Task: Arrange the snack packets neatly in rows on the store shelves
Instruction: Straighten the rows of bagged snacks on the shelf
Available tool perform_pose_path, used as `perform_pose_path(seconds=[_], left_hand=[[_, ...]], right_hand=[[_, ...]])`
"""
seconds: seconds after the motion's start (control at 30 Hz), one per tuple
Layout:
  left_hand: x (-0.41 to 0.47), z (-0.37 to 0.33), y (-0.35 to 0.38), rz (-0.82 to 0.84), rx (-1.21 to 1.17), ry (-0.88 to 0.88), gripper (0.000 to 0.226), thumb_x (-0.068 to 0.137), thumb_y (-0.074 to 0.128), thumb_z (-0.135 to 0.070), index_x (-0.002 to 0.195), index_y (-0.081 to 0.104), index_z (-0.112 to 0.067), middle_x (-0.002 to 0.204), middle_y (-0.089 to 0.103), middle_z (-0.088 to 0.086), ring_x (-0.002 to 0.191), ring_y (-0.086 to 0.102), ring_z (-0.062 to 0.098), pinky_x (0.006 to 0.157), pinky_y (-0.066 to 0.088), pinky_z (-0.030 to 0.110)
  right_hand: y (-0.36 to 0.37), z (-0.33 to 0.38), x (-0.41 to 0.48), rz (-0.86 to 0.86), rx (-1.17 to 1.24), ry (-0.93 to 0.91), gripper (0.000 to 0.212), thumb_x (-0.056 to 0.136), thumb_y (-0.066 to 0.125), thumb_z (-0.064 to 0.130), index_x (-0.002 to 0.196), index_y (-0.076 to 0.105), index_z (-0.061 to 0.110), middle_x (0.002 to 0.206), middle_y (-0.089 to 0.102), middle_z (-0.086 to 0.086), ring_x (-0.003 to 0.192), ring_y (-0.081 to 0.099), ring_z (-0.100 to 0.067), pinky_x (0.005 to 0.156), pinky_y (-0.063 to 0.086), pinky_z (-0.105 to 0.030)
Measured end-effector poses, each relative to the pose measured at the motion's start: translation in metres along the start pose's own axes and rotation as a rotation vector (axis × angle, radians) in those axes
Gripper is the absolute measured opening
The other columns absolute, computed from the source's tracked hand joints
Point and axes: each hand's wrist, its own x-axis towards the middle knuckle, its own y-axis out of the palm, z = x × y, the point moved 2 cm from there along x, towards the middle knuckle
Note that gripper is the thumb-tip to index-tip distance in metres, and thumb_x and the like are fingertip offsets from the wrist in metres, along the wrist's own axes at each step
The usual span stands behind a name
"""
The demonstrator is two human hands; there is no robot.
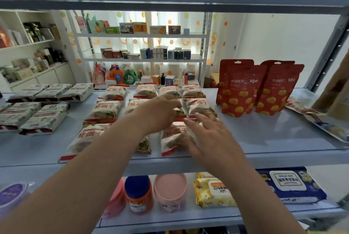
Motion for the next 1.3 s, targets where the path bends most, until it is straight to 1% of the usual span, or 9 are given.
perform_pose_path(seconds=[0.1, 0.2, 0.53, 0.67, 0.83, 0.93, 1.03, 1.13, 1.3], left_hand=[[-0.035, -0.029, 0.007, -0.005, -0.030, 0.057, 0.038, 0.090, 0.044, -0.048, 0.123, 0.057, -0.035, 0.124, 0.057, -0.009, 0.107, 0.057, 0.012, 0.084, 0.052, 0.034], [-0.052, -0.043, 0.016, -0.010, -0.006, 0.031, 0.042, 0.092, 0.036, -0.059, 0.117, 0.058, -0.035, 0.119, 0.058, -0.010, 0.105, 0.056, 0.011, 0.083, 0.053, 0.036], [-0.058, -0.043, 0.025, 0.072, -0.164, -0.005, 0.039, 0.095, 0.039, -0.044, 0.132, 0.048, -0.035, 0.133, 0.049, -0.013, 0.115, 0.051, 0.007, 0.095, 0.048, 0.036], [-0.060, -0.045, 0.024, 0.114, -0.168, -0.018, 0.047, 0.090, 0.033, -0.041, 0.134, 0.045, -0.032, 0.137, 0.046, -0.011, 0.120, 0.048, 0.010, 0.097, 0.047, 0.039], [-0.061, -0.049, 0.023, 0.099, -0.162, -0.047, 0.043, 0.092, 0.036, -0.035, 0.134, 0.044, -0.031, 0.140, 0.044, -0.010, 0.122, 0.046, 0.010, 0.097, 0.047, 0.041], [-0.064, -0.050, 0.021, 0.056, -0.162, -0.056, 0.043, 0.094, 0.036, -0.035, 0.135, 0.045, -0.030, 0.142, 0.044, -0.008, 0.123, 0.046, 0.011, 0.100, 0.044, 0.034], [-0.076, -0.042, 0.012, -0.052, -0.114, -0.085, 0.044, 0.094, 0.040, -0.038, 0.138, 0.046, -0.030, 0.143, 0.046, -0.006, 0.127, 0.043, 0.013, 0.100, 0.037, 0.028], [-0.097, -0.025, 0.000, -0.141, -0.019, -0.146, 0.048, 0.092, 0.043, -0.041, 0.138, 0.047, -0.030, 0.142, 0.048, -0.007, 0.130, 0.040, 0.013, 0.103, 0.036, 0.030], [-0.137, 0.004, -0.017, -0.178, 0.061, -0.240, 0.050, 0.090, 0.048, -0.043, 0.138, 0.050, -0.028, 0.140, 0.052, -0.005, 0.130, 0.043, 0.015, 0.106, 0.038, 0.037]], right_hand=[[0.006, -0.030, -0.003, 0.122, -0.050, 0.079, 0.057, 0.096, 0.033, 0.059, 0.149, 0.034, 0.037, 0.158, 0.030, -0.004, 0.145, 0.020, -0.029, 0.115, 0.025, -0.045], [0.009, -0.041, -0.006, 0.134, -0.033, 0.076, 0.057, 0.095, 0.035, 0.058, 0.148, 0.035, 0.038, 0.159, 0.029, 0.000, 0.145, 0.019, -0.024, 0.115, 0.027, -0.041], [0.013, -0.048, -0.005, 0.154, -0.030, 0.110, 0.057, 0.097, 0.019, 0.057, 0.149, 0.033, 0.038, 0.160, 0.025, -0.002, 0.147, 0.016, -0.026, 0.115, 0.022, -0.042], [0.014, -0.050, -0.004, 0.155, -0.052, 0.103, 0.054, 0.099, 0.021, 0.053, 0.149, 0.034, 0.038, 0.160, 0.025, -0.003, 0.146, 0.017, -0.028, 0.116, 0.022, -0.042], [0.013, -0.048, -0.003, 0.146, -0.046, 0.087, 0.054, 0.099, 0.023, 0.051, 0.148, 0.038, 0.034, 0.158, 0.029, -0.006, 0.144, 0.019, -0.032, 0.115, 0.023, -0.044], [0.009, -0.042, -0.005, 0.135, -0.054, 0.086, 0.055, 0.099, 0.022, 0.052, 0.149, 0.036, 0.032, 0.157, 0.031, -0.008, 0.144, 0.018, -0.033, 0.115, 0.023, -0.046], [0.003, -0.028, -0.005, 0.087, -0.022, 0.041, 0.053, 0.099, 0.031, 0.049, 0.148, 0.037, 0.029, 0.155, 0.036, -0.006, 0.145, 0.022, -0.031, 0.116, 0.023, -0.045], [-0.003, -0.007, -0.002, 0.050, -0.001, -0.023, 0.052, 0.094, 0.042, 0.045, 0.145, 0.042, 0.032, 0.152, 0.041, -0.002, 0.143, 0.029, -0.028, 0.114, 0.031, -0.046], [0.001, 0.049, 0.012, -0.008, 0.014, -0.100, 0.053, 0.089, 0.055, 0.042, 0.141, 0.046, 0.034, 0.149, 0.046, 0.002, 0.139, 0.038, -0.024, 0.108, 0.036, -0.041]])
